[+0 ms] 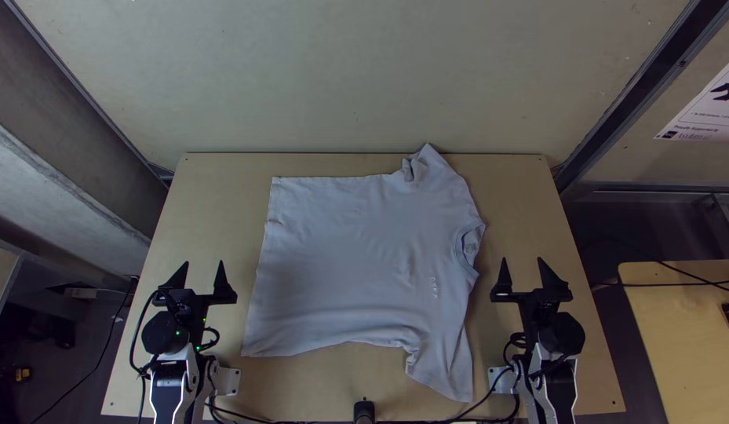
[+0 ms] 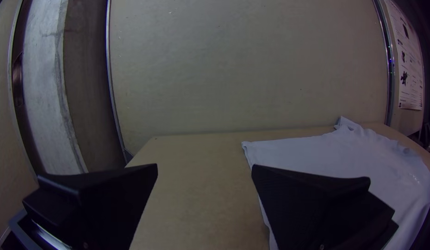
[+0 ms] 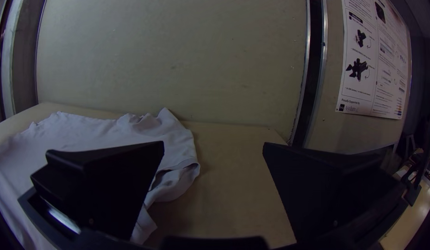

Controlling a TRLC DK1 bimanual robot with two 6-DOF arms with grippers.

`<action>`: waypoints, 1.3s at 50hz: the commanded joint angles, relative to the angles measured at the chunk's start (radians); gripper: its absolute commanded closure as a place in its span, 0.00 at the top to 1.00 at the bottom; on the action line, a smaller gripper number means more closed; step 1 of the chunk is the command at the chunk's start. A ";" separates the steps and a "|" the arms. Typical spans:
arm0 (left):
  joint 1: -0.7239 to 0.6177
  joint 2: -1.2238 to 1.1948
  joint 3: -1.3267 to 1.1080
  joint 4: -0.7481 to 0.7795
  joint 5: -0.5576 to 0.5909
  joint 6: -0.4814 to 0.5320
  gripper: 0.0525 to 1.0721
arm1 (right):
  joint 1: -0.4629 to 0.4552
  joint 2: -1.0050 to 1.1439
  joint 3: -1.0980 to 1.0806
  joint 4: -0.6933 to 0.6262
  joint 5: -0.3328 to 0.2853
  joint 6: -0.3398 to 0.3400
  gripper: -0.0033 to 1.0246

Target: Fold the t-shirt

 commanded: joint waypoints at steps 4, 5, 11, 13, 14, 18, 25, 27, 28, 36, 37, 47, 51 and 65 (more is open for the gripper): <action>0.004 -0.008 -0.041 -0.021 0.004 0.015 0.96 | 0.002 -0.008 -0.015 0.016 0.000 0.019 0.95; 0.004 -0.008 -0.041 -0.021 0.004 0.015 0.96 | 0.002 -0.008 -0.015 0.016 0.000 0.019 0.95; 0.004 -0.008 -0.041 -0.021 0.004 0.015 0.96 | 0.002 -0.008 -0.015 0.016 0.000 0.019 0.95; 0.004 -0.008 -0.041 -0.021 0.004 0.015 0.96 | 0.002 -0.008 -0.015 0.016 0.000 0.019 0.95; 0.004 -0.008 -0.041 -0.021 0.004 0.015 0.96 | 0.002 -0.008 -0.015 0.016 0.000 0.019 0.95; 0.004 -0.008 -0.041 -0.021 0.004 0.015 0.96 | 0.002 -0.008 -0.015 0.016 0.000 0.019 0.95; 0.004 -0.008 -0.041 -0.021 0.004 0.015 0.96 | 0.002 -0.008 -0.015 0.016 0.000 0.019 0.95; 0.004 -0.008 -0.041 -0.021 0.004 0.015 0.96 | 0.002 -0.008 -0.015 0.016 0.000 0.019 0.95; 0.004 -0.008 -0.041 -0.021 0.004 0.015 0.96 | 0.002 -0.008 -0.015 0.016 0.000 0.019 0.95; 0.003 -0.006 -0.041 -0.021 0.007 0.006 0.96 | 0.002 -0.008 -0.015 0.016 0.000 0.019 0.95; 0.003 -0.008 -0.041 -0.021 0.010 0.000 0.96 | 0.002 -0.008 -0.015 0.016 0.000 0.019 0.95; -0.001 -0.008 -0.041 -0.021 0.010 -0.005 0.96 | 0.003 -0.008 -0.015 0.016 0.000 0.020 0.95; -0.007 -0.008 -0.041 -0.023 0.013 -0.048 0.96 | 0.008 -0.008 -0.015 0.016 -0.002 0.032 0.95; 0.006 -0.008 -0.041 -0.021 0.013 -0.034 0.96 | -0.007 -0.008 -0.012 0.012 0.000 0.091 0.95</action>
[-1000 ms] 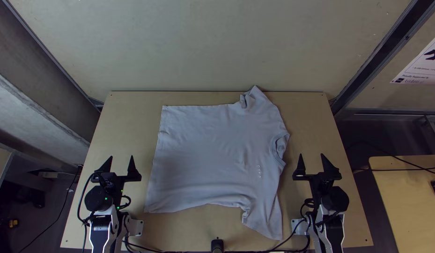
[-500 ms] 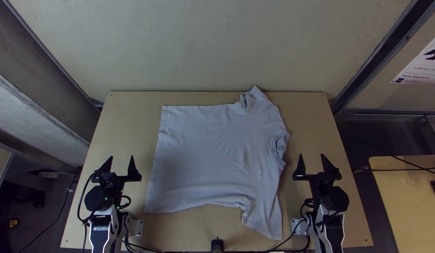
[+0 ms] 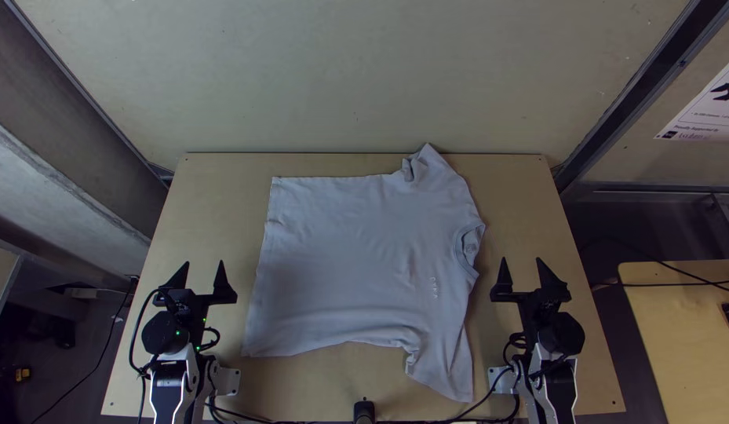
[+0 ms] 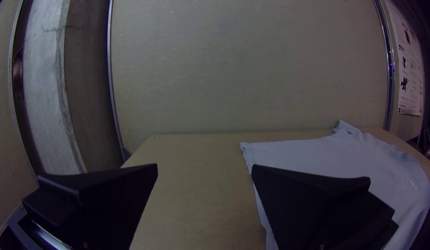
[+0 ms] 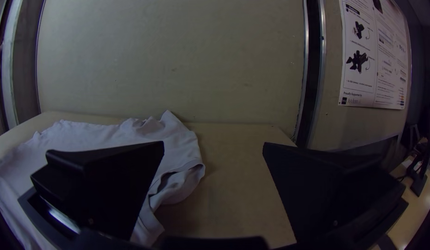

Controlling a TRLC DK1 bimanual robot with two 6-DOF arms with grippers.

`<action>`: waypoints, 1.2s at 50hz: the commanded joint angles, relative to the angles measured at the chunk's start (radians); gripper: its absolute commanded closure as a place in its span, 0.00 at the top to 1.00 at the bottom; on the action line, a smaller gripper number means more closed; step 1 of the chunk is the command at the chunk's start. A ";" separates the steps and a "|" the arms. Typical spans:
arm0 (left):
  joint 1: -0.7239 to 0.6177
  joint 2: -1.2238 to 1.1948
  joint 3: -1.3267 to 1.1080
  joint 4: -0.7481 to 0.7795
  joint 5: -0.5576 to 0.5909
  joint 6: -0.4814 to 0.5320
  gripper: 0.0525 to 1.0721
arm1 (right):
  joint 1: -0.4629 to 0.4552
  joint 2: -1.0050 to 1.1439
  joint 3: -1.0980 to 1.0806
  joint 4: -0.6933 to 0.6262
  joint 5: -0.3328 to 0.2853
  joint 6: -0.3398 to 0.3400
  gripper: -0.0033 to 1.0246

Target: Fold the t-shirt

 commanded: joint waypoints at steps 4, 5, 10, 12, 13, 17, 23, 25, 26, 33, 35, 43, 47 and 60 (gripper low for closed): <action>0.021 -0.006 -0.042 -0.012 0.005 0.000 0.96 | -0.001 -0.010 -0.008 0.012 0.000 0.028 0.95; 0.024 -0.006 -0.042 -0.012 0.004 0.000 0.96 | -0.001 -0.010 -0.003 0.012 0.000 0.027 0.95; 0.058 -0.005 -0.035 -0.009 0.005 0.019 0.96 | -0.001 -0.005 0.031 0.010 0.001 0.020 0.95; 0.065 -0.003 -0.022 -0.009 0.005 0.019 0.96 | -0.001 -0.002 0.051 0.009 0.001 0.013 0.95; 0.068 0.003 -0.018 -0.009 0.008 0.020 0.96 | -0.001 -0.001 0.061 0.004 0.001 0.013 0.95; 0.081 0.027 0.016 -0.012 0.027 0.022 0.96 | 0.003 0.022 0.103 -0.007 0.000 -0.007 0.95; 0.049 0.077 0.090 -0.064 0.034 0.022 0.96 | 0.011 0.128 0.183 -0.007 0.000 -0.013 0.95; 0.029 0.098 0.114 -0.077 0.034 0.020 0.96 | 0.011 0.177 0.218 -0.002 0.000 -0.013 0.95; 0.026 0.107 0.128 -0.080 0.034 0.020 0.96 | 0.011 0.202 0.235 -0.001 0.000 -0.013 0.95; 0.018 0.184 0.228 -0.078 0.034 0.011 0.96 | 0.011 0.340 0.353 0.007 0.001 -0.035 0.95; 0.012 0.219 0.260 -0.069 0.034 0.011 0.96 | 0.010 0.375 0.384 0.016 0.001 -0.041 0.95; 0.007 0.389 0.418 -0.034 0.034 0.011 0.96 | 0.008 0.527 0.520 0.030 0.001 -0.052 0.95; 0.004 0.495 0.505 -0.029 0.034 0.012 0.96 | 0.002 0.602 0.592 0.030 0.001 -0.052 0.95; -0.016 0.824 0.837 -0.104 0.034 0.015 0.96 | -0.010 0.874 0.851 0.027 0.010 -0.061 0.95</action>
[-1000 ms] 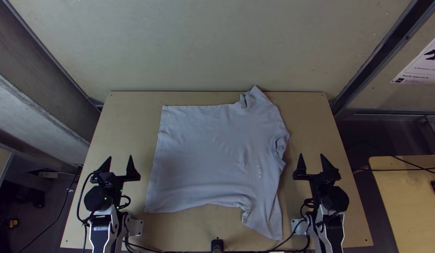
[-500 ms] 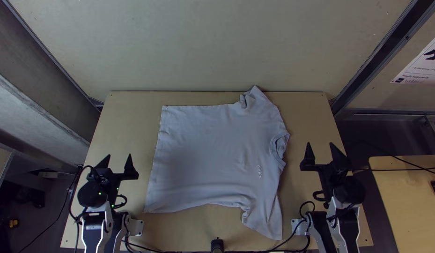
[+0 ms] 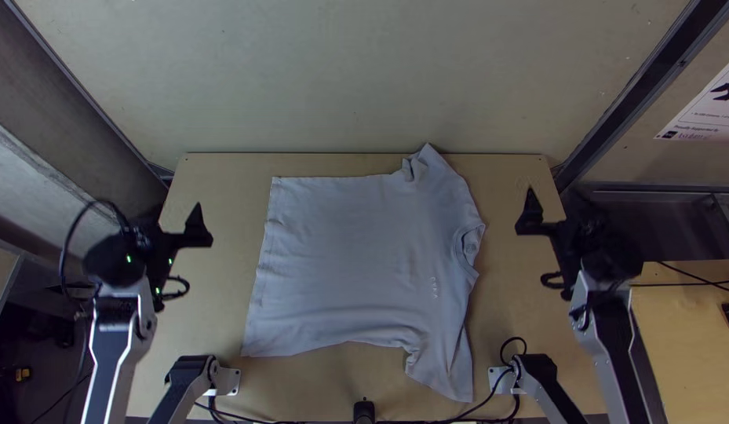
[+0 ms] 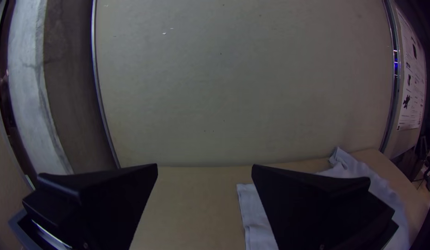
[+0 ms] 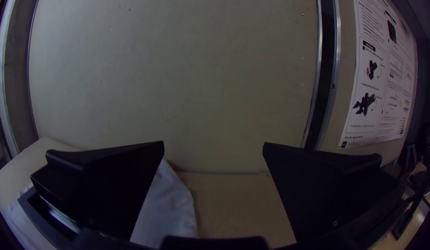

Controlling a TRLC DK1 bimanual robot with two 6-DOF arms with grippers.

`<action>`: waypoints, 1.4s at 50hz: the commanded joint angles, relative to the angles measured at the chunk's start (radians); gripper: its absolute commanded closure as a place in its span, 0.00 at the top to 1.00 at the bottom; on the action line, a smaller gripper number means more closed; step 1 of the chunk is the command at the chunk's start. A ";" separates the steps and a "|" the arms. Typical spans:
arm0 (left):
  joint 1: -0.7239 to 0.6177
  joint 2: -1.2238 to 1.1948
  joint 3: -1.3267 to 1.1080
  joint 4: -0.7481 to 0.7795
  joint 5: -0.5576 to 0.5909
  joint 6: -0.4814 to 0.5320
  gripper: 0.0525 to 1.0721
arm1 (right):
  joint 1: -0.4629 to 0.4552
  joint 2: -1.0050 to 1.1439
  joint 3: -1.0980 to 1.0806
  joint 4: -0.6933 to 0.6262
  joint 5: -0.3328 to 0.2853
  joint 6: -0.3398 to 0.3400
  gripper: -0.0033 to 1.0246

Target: Fold the t-shirt

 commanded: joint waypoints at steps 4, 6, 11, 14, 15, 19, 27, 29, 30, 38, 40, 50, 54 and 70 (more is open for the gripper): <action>-0.039 0.163 0.173 -0.046 0.008 0.011 0.96 | -0.011 0.190 0.192 -0.028 0.010 -0.017 0.95; -0.040 0.192 0.201 -0.046 0.008 0.009 0.96 | -0.015 0.225 0.225 -0.033 0.010 -0.017 0.95; -0.072 0.258 0.260 -0.062 0.008 0.001 0.96 | -0.016 0.301 0.305 -0.056 0.010 -0.017 0.95; -0.100 0.299 0.299 -0.082 0.008 -0.009 0.96 | -0.015 0.341 0.346 -0.076 0.008 -0.017 0.95; -0.104 0.315 0.309 -0.092 0.008 -0.020 0.96 | -0.015 0.357 0.360 -0.081 0.008 -0.014 0.95; -0.118 0.381 0.359 -0.131 0.010 -0.028 0.96 | -0.002 0.418 0.419 -0.114 0.008 -0.004 0.95; -0.137 0.510 0.446 -0.168 0.015 -0.054 0.96 | 0.004 0.542 0.521 -0.168 0.007 0.029 0.95; -0.137 0.537 0.463 -0.165 0.015 -0.066 0.96 | 0.005 0.571 0.543 -0.176 0.007 0.045 0.95; -0.138 0.552 0.472 -0.165 0.015 -0.074 0.96 | 0.008 0.588 0.554 -0.180 0.007 0.051 0.95; -0.150 0.707 0.606 -0.248 0.039 -0.143 0.96 | 0.010 0.713 0.643 -0.211 -0.011 0.108 0.95; -0.154 0.763 0.652 -0.280 0.041 -0.158 0.96 | 0.010 0.743 0.661 -0.211 -0.016 0.109 0.95; -0.163 1.022 0.888 -0.480 0.041 -0.209 0.96 | 0.012 0.889 0.781 -0.288 -0.027 0.169 0.95; -0.161 1.092 0.931 -0.484 0.039 -0.224 0.95 | 0.012 0.940 0.820 -0.312 -0.035 0.201 0.95; -0.155 1.358 1.107 -0.497 -0.038 -0.238 0.90 | 0.012 1.159 1.037 -0.501 -0.090 0.272 0.95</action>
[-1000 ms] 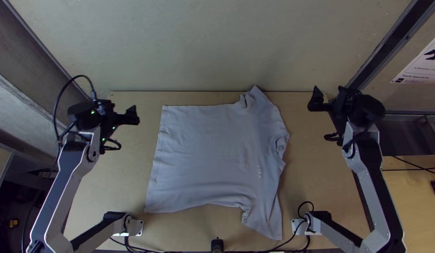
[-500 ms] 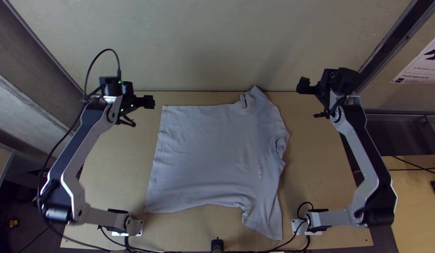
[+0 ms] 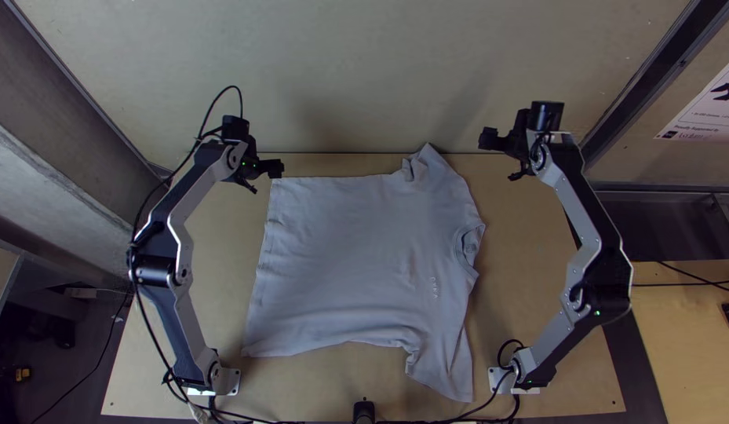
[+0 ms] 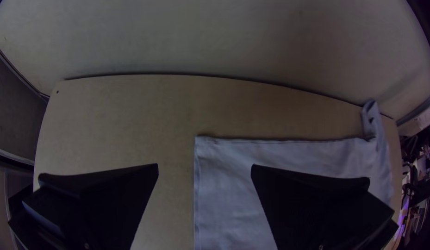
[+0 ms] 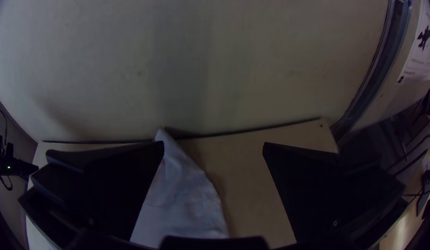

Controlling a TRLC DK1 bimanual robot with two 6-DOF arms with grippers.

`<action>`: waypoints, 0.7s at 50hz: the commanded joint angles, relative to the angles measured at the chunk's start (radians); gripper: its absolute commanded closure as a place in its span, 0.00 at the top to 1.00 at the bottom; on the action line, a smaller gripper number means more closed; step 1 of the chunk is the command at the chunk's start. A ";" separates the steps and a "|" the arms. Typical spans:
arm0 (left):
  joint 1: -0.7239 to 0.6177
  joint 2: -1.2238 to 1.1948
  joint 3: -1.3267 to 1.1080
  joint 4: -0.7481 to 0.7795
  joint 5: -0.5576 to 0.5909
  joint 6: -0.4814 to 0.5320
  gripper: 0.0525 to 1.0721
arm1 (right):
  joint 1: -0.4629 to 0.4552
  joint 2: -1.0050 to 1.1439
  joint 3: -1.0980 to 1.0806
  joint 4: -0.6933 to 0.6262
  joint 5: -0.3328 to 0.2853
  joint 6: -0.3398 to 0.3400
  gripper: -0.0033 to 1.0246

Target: Fold the t-shirt

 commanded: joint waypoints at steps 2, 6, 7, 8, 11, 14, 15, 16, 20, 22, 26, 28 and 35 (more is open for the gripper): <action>0.007 0.091 0.096 -0.020 -0.025 -0.016 0.88 | 0.002 0.088 0.097 -0.056 -0.034 0.062 0.95; 0.008 0.143 0.145 -0.035 -0.053 -0.013 0.88 | 0.002 0.117 0.133 -0.075 -0.044 0.067 0.95; 0.008 0.152 0.154 -0.038 -0.053 -0.013 0.88 | 0.002 0.121 0.137 -0.075 -0.044 0.067 0.95; 0.008 0.162 0.159 -0.040 -0.053 -0.014 0.88 | 0.003 0.127 0.140 -0.075 -0.044 0.067 0.95; 0.008 0.186 0.176 -0.041 -0.054 -0.018 0.88 | 0.003 0.137 0.156 -0.076 -0.044 0.067 0.95; 0.004 0.211 0.186 -0.047 -0.062 -0.018 0.88 | 0.005 0.148 0.169 -0.076 -0.044 0.067 0.95; 0.004 0.218 0.191 -0.047 -0.073 -0.019 0.88 | 0.005 0.151 0.174 -0.075 -0.044 0.067 0.95; 0.001 0.228 0.197 -0.049 -0.079 -0.018 0.86 | 0.005 0.154 0.177 -0.076 -0.044 0.067 0.95; -0.003 0.255 0.222 -0.064 -0.079 -0.011 0.71 | 0.005 0.165 0.194 -0.079 -0.044 0.065 0.95; -0.004 0.266 0.226 -0.064 -0.079 -0.013 0.67 | 0.005 0.168 0.199 -0.082 -0.044 0.065 0.95; -0.006 0.284 0.239 -0.073 -0.080 -0.018 0.67 | 0.003 0.177 0.212 -0.087 -0.044 0.065 0.95; -0.007 0.294 0.248 -0.086 -0.080 -0.016 0.67 | 0.003 0.183 0.223 -0.098 -0.044 0.065 0.95; -0.012 0.312 0.263 -0.115 -0.082 -0.019 0.67 | 0.003 0.205 0.248 -0.119 -0.044 0.065 0.95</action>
